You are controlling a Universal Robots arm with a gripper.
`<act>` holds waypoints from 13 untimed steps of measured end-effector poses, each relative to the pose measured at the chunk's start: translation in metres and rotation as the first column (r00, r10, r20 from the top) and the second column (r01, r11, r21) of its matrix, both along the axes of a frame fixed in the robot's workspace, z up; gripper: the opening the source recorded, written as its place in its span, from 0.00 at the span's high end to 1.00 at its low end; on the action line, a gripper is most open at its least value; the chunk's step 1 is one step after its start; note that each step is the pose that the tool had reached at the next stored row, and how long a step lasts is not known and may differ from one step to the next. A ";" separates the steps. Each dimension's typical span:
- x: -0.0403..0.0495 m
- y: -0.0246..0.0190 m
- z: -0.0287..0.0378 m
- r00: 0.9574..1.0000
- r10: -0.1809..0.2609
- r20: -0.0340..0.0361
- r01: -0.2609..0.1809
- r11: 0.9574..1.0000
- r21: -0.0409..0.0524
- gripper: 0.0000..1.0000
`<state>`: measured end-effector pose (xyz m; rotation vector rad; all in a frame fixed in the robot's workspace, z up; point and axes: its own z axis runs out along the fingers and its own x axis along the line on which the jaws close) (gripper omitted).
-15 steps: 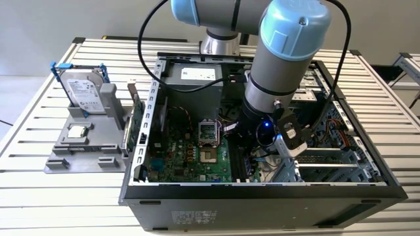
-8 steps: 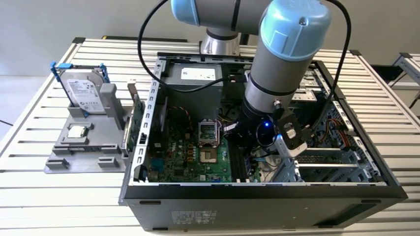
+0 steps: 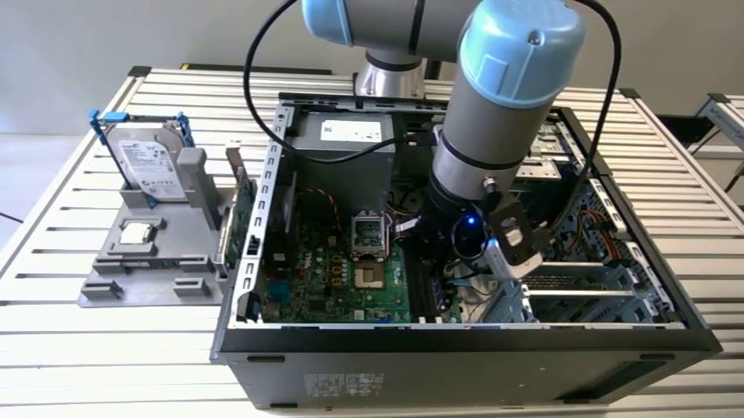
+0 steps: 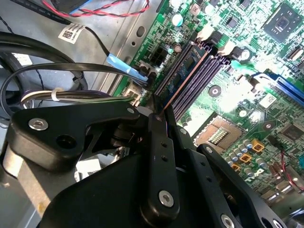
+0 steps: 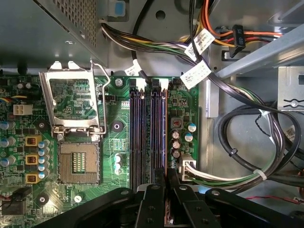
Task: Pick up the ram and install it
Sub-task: 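Insert the ram into the slot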
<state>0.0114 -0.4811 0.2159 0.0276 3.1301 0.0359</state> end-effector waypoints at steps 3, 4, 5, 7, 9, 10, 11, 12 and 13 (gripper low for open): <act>-0.0001 0.0000 -0.0008 1.000 -0.007 0.000 0.007 1.000 0.000 1.00; -0.0001 0.0000 -0.0013 1.000 -0.008 0.000 0.008 1.000 0.000 1.00; -0.0001 0.0000 -0.0018 1.000 -0.010 0.000 0.010 1.000 0.000 1.00; -0.0001 0.0000 -0.0035 1.000 -0.014 0.000 0.014 1.000 0.000 1.00; -0.0001 0.0000 -0.0036 1.000 -0.014 0.000 0.014 1.000 0.000 1.00; -0.0001 0.0000 -0.0037 1.000 -0.014 0.000 0.014 1.000 0.000 1.00; -0.0001 0.0000 -0.0037 1.000 -0.014 0.000 0.014 1.000 0.000 1.00; -0.0001 0.0000 -0.0037 1.000 -0.014 0.000 0.014 1.000 0.000 1.00; -0.0001 0.0000 -0.0037 1.000 -0.014 0.000 0.014 1.000 0.000 1.00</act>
